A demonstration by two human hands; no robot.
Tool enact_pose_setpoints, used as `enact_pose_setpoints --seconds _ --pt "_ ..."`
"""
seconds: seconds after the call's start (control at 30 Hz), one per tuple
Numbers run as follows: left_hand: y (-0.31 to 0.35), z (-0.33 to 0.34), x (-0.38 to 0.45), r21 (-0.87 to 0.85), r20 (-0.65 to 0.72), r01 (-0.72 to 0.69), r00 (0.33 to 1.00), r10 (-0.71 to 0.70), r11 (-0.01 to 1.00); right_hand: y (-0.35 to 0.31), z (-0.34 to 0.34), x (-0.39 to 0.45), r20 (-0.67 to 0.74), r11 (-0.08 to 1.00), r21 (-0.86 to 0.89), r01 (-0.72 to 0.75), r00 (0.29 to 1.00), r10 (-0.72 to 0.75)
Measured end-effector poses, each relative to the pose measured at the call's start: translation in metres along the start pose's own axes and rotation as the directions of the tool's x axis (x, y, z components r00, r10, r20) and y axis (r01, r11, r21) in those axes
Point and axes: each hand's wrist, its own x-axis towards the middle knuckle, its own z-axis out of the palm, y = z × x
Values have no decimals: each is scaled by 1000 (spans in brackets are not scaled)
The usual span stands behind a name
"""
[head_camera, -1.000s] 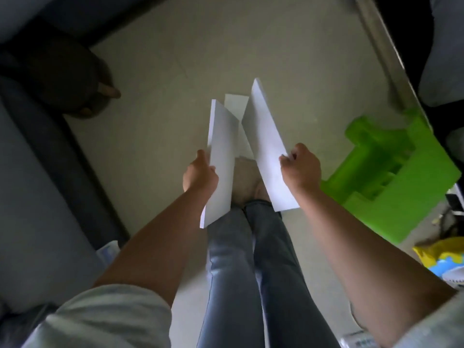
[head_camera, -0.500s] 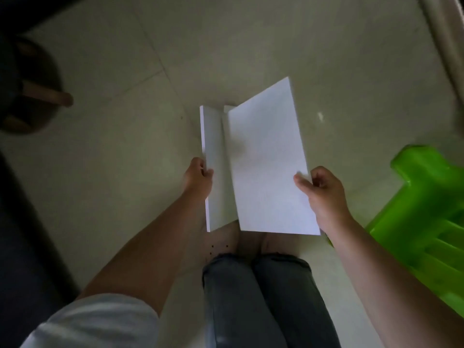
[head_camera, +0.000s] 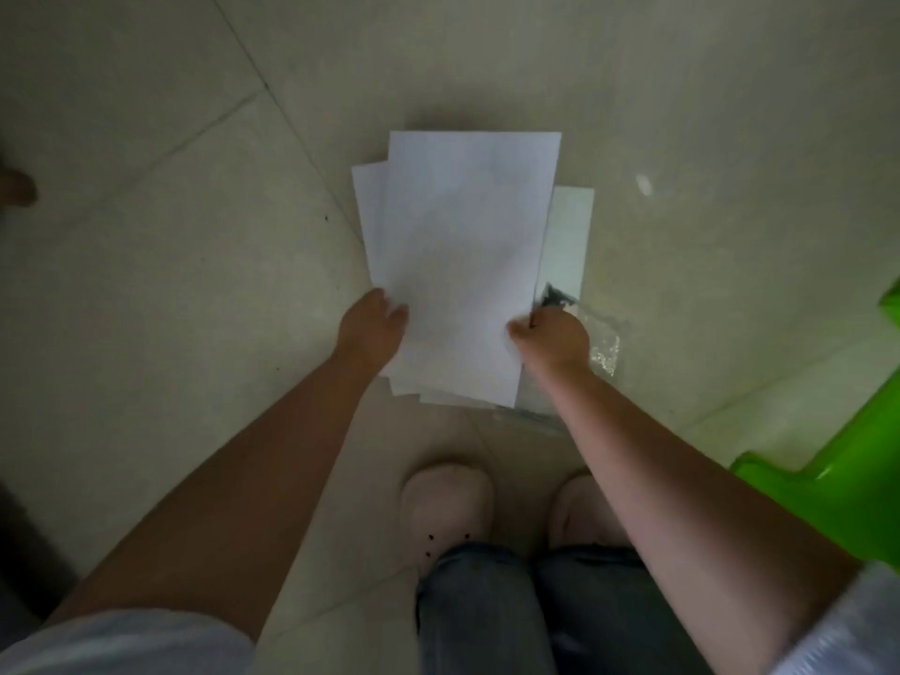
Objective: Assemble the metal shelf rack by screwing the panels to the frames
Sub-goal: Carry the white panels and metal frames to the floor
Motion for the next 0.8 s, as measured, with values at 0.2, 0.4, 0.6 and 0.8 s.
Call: enact_pose_setpoints --seconds 0.2,0.4,0.6,0.8 --pt "12 -2 -40 368 36 -117 993 111 923 -9 -4 -30 80 992 -119 31 997 -21" --pt "72 -29 -131 726 83 -301 931 355 619 -9 -73 -112 -31 970 -231 81 995 -91" --pt "151 -45 -234 849 186 -397 842 506 349 -5 -163 -199 -152 943 -277 184 961 -232" --pt "214 -41 -334 858 369 -505 732 573 92 31 -226 -282 -220 981 -189 51 971 -93"
